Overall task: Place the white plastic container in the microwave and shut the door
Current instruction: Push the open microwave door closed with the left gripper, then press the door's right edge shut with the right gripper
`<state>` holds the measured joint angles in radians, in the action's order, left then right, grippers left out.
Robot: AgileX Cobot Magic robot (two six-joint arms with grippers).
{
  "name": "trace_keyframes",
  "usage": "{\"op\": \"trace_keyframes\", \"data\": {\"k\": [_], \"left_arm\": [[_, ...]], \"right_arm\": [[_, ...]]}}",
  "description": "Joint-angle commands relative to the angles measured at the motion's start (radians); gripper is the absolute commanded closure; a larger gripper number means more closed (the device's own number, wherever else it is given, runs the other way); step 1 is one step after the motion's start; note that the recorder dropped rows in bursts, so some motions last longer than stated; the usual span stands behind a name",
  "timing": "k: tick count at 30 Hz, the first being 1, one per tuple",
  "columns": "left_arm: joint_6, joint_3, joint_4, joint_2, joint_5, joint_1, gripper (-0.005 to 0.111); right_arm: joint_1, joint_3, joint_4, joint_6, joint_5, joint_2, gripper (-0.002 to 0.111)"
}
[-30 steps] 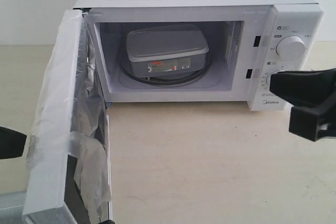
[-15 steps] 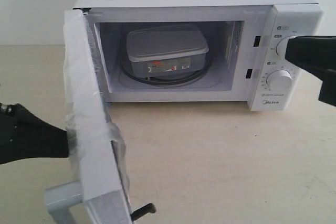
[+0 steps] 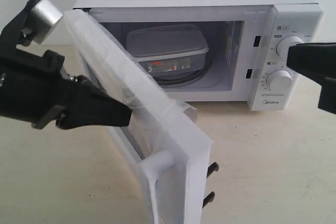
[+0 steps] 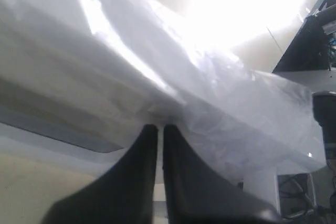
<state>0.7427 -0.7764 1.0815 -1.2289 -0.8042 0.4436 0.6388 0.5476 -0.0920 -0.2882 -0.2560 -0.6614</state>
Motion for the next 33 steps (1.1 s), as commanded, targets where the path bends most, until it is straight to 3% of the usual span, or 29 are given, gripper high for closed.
{"op": "trace_keyframes", "data": {"k": [1,13,24,33], "left_arm": [[0.022,-0.056,0.036,-0.053,0.04,0.021,0.102],[0.182,-0.193,0.198,-0.212,0.069,0.069,0.102],[0.061,-0.206,-0.026,-0.057,0.045,0.069,0.102],[-0.067,-0.132,-0.17,0.158,0.103,0.069,0.102]], "right_arm": [[-0.001,0.01,-0.01,0.01,0.001,0.005,0.108],[-0.001,0.01,-0.01,0.006,-0.012,0.005,0.108],[-0.001,0.01,-0.051,-0.036,-0.023,0.0,0.108],[-0.001,-0.133,-0.043,-0.227,0.361,-0.134,0.108]]}}
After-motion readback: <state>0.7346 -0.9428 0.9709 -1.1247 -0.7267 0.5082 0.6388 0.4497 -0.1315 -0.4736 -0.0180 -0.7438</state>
